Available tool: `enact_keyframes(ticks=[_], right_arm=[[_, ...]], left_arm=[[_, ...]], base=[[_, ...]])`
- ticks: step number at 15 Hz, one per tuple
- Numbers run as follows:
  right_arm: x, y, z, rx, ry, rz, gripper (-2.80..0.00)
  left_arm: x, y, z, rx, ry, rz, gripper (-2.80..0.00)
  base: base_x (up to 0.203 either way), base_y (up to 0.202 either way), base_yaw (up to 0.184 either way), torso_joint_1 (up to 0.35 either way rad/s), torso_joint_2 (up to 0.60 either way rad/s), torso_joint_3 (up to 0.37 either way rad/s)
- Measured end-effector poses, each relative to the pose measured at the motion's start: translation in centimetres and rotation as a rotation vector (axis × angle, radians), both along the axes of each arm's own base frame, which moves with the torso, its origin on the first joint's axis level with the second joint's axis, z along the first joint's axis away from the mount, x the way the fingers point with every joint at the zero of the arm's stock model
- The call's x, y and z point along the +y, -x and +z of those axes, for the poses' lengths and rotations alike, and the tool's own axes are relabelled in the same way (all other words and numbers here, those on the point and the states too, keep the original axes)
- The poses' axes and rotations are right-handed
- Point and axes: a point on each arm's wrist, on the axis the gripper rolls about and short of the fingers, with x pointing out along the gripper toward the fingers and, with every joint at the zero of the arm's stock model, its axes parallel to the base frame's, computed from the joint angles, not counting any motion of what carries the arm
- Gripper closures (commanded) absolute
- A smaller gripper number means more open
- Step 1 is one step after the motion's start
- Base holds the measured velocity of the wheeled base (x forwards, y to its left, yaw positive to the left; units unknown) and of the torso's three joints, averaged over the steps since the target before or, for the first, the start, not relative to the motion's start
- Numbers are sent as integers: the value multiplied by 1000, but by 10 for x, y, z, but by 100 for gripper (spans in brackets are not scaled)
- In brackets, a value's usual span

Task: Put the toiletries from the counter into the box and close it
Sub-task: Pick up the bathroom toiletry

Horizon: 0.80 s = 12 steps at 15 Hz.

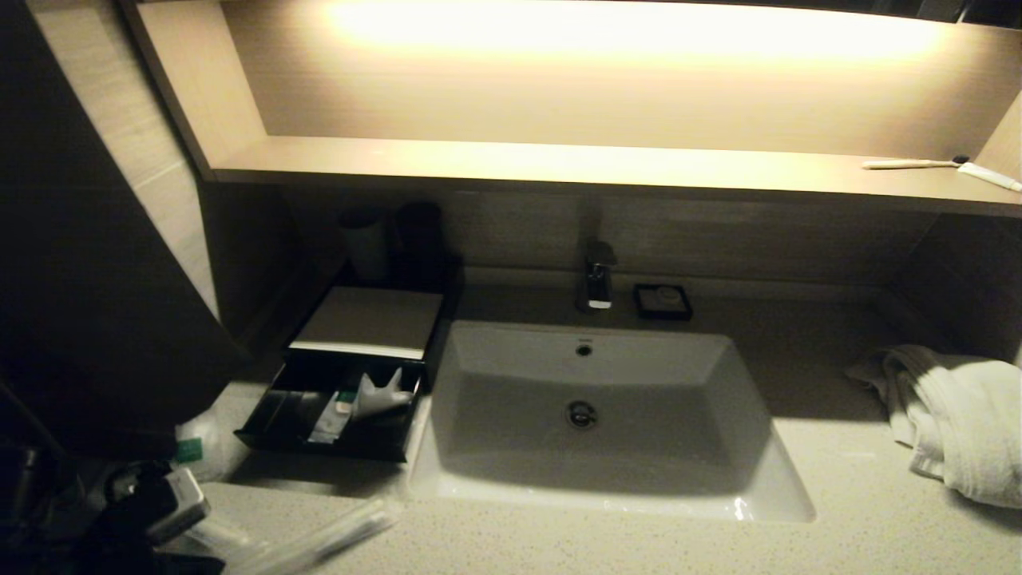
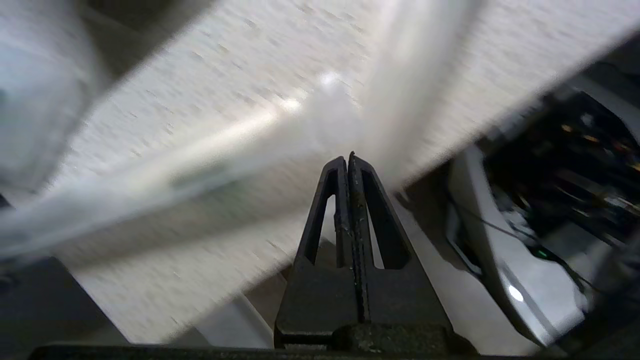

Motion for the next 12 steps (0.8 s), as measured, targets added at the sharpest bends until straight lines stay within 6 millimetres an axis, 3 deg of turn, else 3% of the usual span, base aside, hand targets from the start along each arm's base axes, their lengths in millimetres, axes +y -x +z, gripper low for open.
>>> enact_keyframes(ticks=[2, 3, 12], right_arm=[[0, 0, 0, 0, 0, 0, 0], [0, 0, 0, 0, 0, 0, 0], [0, 0, 0, 0, 0, 0, 0]], left_arm=[[1, -2, -4, -5, -2, -1, 0], [0, -1, -6, 2, 1, -3, -280], [-1, 4, 0, -30, -2, 1, -280]], base=[[0, 0, 0, 0, 0, 0], [0, 0, 0, 0, 0, 0], [0, 0, 0, 0, 0, 0]])
